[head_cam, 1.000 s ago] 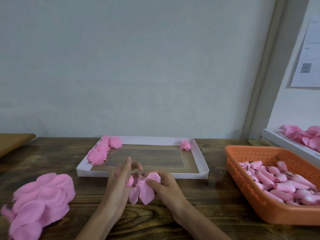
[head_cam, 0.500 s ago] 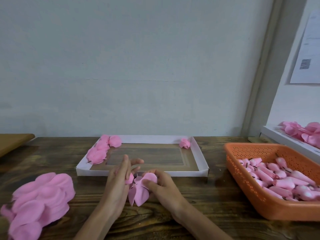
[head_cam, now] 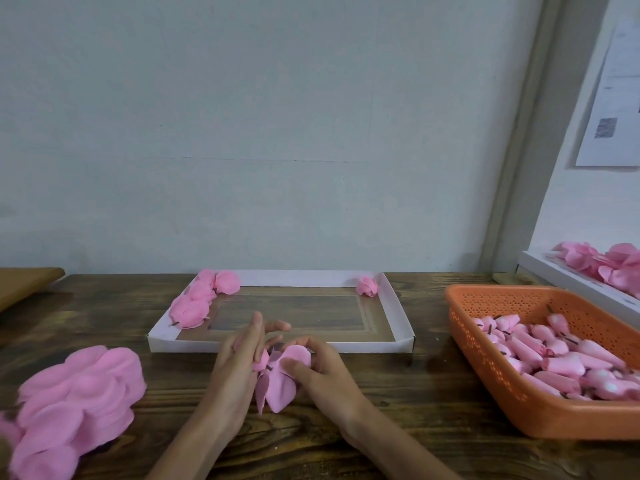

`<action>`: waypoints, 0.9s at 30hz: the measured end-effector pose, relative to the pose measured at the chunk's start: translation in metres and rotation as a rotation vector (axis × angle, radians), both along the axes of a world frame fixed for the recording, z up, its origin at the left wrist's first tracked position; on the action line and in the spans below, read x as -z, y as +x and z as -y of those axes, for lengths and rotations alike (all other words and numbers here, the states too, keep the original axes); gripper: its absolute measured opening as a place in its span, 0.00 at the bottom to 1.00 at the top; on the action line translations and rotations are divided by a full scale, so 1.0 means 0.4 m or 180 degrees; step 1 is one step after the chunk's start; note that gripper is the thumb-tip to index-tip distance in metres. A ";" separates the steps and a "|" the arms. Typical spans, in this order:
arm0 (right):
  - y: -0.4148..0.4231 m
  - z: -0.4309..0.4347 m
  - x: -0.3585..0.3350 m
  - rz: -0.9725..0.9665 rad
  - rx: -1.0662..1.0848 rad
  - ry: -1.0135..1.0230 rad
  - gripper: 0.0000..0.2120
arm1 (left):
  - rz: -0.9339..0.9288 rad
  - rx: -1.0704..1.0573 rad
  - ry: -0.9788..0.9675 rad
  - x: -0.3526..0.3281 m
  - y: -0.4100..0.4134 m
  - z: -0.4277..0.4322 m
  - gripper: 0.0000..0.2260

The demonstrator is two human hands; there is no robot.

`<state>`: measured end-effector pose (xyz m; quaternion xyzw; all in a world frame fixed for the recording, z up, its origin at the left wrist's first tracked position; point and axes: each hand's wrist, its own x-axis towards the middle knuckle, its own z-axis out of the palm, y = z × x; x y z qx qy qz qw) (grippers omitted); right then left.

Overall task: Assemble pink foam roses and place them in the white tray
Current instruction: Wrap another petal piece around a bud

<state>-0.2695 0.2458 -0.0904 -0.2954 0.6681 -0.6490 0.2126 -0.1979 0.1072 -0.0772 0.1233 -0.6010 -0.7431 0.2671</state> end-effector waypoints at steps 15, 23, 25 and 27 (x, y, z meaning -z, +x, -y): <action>0.013 0.007 0.009 -0.0176 0.0014 -0.0664 0.11 | -0.0165 0.0066 -0.0051 -0.001 -0.010 -0.022 0.20; 0.017 0.002 -0.010 0.0021 -0.0220 -0.0683 0.11 | -0.0139 0.0138 -0.0125 0.004 -0.009 -0.017 0.23; 0.018 -0.001 -0.012 -0.0076 -0.0353 -0.0656 0.10 | -0.0150 0.0188 -0.0148 0.006 -0.010 -0.016 0.22; 0.021 0.002 -0.009 -0.0211 -0.0338 -0.0614 0.10 | -0.0196 0.0185 -0.0168 0.010 -0.012 -0.021 0.20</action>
